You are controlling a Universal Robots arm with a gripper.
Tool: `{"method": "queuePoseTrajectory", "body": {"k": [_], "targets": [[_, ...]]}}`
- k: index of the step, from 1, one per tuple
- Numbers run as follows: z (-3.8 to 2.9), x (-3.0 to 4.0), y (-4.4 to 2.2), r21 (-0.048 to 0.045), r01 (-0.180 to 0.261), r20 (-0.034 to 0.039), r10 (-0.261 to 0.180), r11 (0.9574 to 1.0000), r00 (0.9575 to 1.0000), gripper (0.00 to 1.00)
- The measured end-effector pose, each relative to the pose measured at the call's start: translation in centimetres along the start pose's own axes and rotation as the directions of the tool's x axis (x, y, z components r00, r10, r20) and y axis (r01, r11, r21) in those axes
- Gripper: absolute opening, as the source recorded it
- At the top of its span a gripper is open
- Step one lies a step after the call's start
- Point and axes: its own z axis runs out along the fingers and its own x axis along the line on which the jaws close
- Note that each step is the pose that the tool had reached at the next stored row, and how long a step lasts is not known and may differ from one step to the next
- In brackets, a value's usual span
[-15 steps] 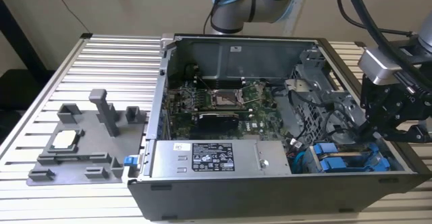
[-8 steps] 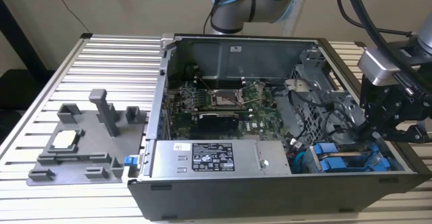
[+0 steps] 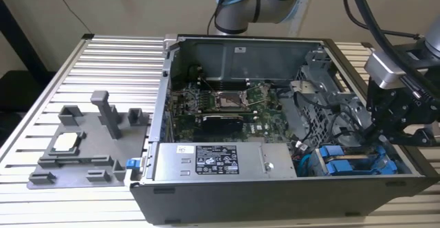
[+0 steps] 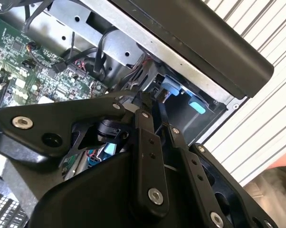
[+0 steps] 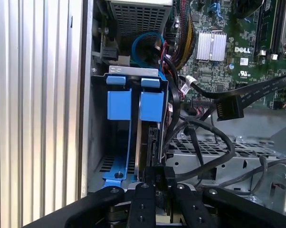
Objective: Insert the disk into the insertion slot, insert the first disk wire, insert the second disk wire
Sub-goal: 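Insert the first disk wire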
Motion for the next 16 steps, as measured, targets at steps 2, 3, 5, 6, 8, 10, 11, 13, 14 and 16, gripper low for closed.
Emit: {"method": "queuePoseTrajectory", "body": {"k": [2,3,5,6,8,10,11,13,14,16], "targets": [[0.04,0.01,-0.08,-0.0031,0.000,0.0002,0.000,1.0000,1.0000,0.19],[0.07,0.02,-0.08,-0.0041,0.000,0.0002,0.000,1.0000,1.0000,0.19],[0.16,0.03,-0.08,-0.0043,0.000,0.0002,0.000,1.0000,1.0000,0.19],[0.21,0.04,-0.08,-0.0043,-0.001,0.0003,0.001,1.0000,1.0000,0.19],[0.30,0.08,-0.08,-0.0042,-0.004,0.0000,0.004,1.0000,1.0000,0.19],[0.38,0.11,-0.08,-0.0038,-0.014,-0.0003,0.014,0.9999,0.9999,0.19],[0.41,0.13,-0.08,-0.0035,-0.020,-0.0007,0.020,0.9998,0.9998,0.19],[0.47,0.16,-0.06,-0.0032,-0.029,-0.0009,0.029,0.9996,0.9996,0.19],[0.48,0.20,-0.06,-0.0032,-0.029,-0.0008,0.029,0.9996,0.9996,0.19],[0.51,0.25,-0.06,-0.0031,-0.029,-0.0008,0.029,0.9996,0.9996,0.19]]}}
